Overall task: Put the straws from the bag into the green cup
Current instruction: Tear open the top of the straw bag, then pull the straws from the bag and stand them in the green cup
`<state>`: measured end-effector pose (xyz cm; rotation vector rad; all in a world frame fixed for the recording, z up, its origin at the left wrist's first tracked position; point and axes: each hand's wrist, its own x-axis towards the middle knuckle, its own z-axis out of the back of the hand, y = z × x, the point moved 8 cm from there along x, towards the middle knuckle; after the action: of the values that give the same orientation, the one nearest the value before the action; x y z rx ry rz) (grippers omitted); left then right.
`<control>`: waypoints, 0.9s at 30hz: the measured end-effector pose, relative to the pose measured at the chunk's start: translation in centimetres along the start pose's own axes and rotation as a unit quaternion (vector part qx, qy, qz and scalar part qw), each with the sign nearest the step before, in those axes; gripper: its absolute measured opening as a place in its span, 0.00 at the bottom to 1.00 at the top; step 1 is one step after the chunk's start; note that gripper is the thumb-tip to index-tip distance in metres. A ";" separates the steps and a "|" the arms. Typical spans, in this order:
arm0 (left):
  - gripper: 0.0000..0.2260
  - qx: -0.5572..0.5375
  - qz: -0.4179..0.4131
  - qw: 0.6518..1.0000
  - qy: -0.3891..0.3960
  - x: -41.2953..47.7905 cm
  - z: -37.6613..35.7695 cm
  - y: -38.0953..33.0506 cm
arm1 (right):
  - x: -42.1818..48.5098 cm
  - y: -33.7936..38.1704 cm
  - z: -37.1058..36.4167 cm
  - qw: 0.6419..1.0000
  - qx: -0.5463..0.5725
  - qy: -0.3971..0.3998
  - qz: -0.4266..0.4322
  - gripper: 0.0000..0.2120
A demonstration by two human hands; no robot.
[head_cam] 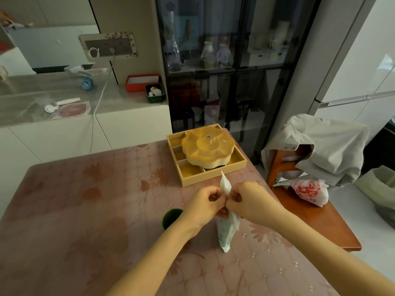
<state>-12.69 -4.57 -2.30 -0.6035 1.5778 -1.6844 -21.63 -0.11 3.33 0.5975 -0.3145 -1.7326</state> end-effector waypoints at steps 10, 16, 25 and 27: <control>0.09 0.174 -0.034 0.982 -0.064 -1.9 2.1 -4.0 | -3.0 -1.2 7.1 0.980 -0.098 -0.166 -0.047 0.17; 0.22 0.198 -0.129 0.971 -0.027 -1.7 2.4 -10.2 | -4.9 2.7 12.0 0.961 -0.062 -0.267 0.027 0.15; 0.51 0.063 -0.322 0.944 -0.028 -1.6 3.6 -17.3 | -5.0 10.6 16.9 0.933 0.020 -0.305 0.192 0.09; 0.44 0.064 -0.348 0.932 -0.085 -2.7 5.8 -18.1 | -4.6 11.4 16.9 0.928 0.056 -0.294 0.220 0.08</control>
<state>-10.12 -6.72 16.57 -1.3111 1.1781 -2.1423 -20.81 -0.28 24.18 0.0527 -0.9041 -1.4221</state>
